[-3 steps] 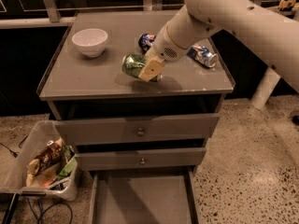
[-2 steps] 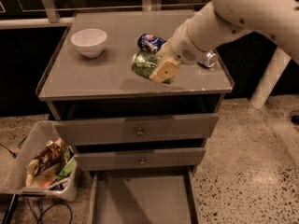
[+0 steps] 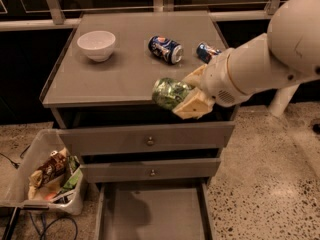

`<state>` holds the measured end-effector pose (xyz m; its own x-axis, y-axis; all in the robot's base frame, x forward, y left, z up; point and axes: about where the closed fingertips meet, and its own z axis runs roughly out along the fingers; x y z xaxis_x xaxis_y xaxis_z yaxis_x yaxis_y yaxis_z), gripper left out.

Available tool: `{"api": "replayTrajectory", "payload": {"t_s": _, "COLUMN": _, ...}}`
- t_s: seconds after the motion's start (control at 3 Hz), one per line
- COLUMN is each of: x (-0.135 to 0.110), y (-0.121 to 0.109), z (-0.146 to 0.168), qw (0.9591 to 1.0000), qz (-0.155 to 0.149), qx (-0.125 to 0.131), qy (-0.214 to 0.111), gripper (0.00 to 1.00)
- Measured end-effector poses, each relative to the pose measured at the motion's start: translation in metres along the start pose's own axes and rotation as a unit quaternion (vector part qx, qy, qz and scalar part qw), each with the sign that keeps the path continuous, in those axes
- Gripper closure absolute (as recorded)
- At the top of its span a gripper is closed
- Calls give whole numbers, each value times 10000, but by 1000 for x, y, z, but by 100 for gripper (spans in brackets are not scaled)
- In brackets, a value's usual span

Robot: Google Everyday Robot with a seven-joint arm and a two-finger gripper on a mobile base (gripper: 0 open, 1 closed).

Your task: Place green can into bottom drawer

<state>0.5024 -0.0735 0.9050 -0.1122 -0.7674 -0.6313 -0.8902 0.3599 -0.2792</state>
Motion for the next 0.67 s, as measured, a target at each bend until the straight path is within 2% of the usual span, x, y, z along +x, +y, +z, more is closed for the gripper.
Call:
{"api": "replayTrajectory", "payload": {"t_s": 0.33, "x": 29, "y": 34, "z": 32, "qw": 9993, "qz": 332, "qx": -159, "qy": 78, "gripper": 100}}
{"api": "replayTrajectory", "payload": {"t_s": 0.67, "x": 64, "y": 43, "z": 74, "qw": 9970, "qz": 697, "qx": -272, "qy": 188, "gripper": 100}}
